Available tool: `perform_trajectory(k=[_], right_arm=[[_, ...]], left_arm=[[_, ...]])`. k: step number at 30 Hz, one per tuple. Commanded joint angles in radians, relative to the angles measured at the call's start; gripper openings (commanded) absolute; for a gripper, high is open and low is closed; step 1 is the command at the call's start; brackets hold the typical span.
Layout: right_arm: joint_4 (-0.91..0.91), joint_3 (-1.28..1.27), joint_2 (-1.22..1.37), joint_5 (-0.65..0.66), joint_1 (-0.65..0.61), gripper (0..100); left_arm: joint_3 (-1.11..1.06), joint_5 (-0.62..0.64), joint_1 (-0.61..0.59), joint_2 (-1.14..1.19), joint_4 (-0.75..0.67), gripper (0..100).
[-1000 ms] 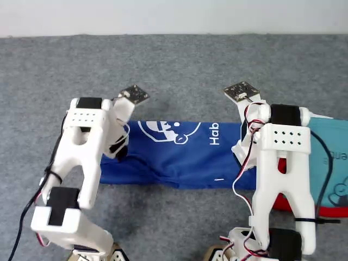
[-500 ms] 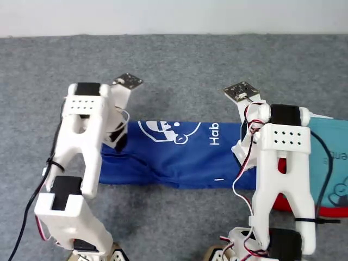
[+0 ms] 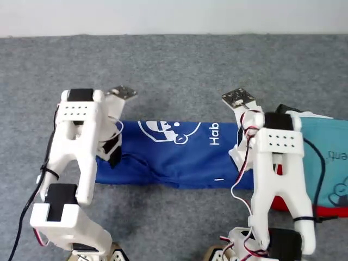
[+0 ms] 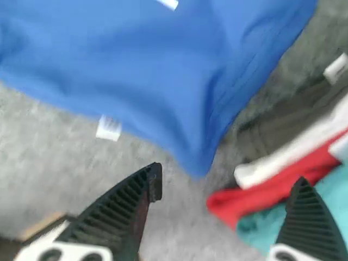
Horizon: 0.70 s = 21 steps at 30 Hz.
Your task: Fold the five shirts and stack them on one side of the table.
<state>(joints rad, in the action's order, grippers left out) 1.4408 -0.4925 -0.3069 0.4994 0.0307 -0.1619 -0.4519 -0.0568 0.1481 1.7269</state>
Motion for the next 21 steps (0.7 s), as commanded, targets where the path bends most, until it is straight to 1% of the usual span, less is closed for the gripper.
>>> perform_trajectory(k=[1, 3, 9, 16, 21], right_arm=[[-0.188, -0.081, -0.035, -0.068, 0.01, 36.4], [-0.228, -0.095, -0.035, -0.098, 0.012, 36.4], [-0.275, -0.133, -0.035, -0.094, 0.008, 36.4], [-0.461, -0.299, -0.033, -0.095, 0.007, 34.8], [-0.533, -0.358, -0.033, -0.095, 0.008, 31.3]], left_arm=[[-0.015, -0.014, -0.008, -0.049, 0.002, 14], [-0.015, -0.014, -0.002, -0.051, 0.003, 14], [-0.013, -0.014, 0.018, -0.049, 0.003, 14], [-0.013, -0.012, 0.206, -0.049, 0.003, 14], [-0.012, -0.014, 0.265, -0.049, 0.003, 14]])
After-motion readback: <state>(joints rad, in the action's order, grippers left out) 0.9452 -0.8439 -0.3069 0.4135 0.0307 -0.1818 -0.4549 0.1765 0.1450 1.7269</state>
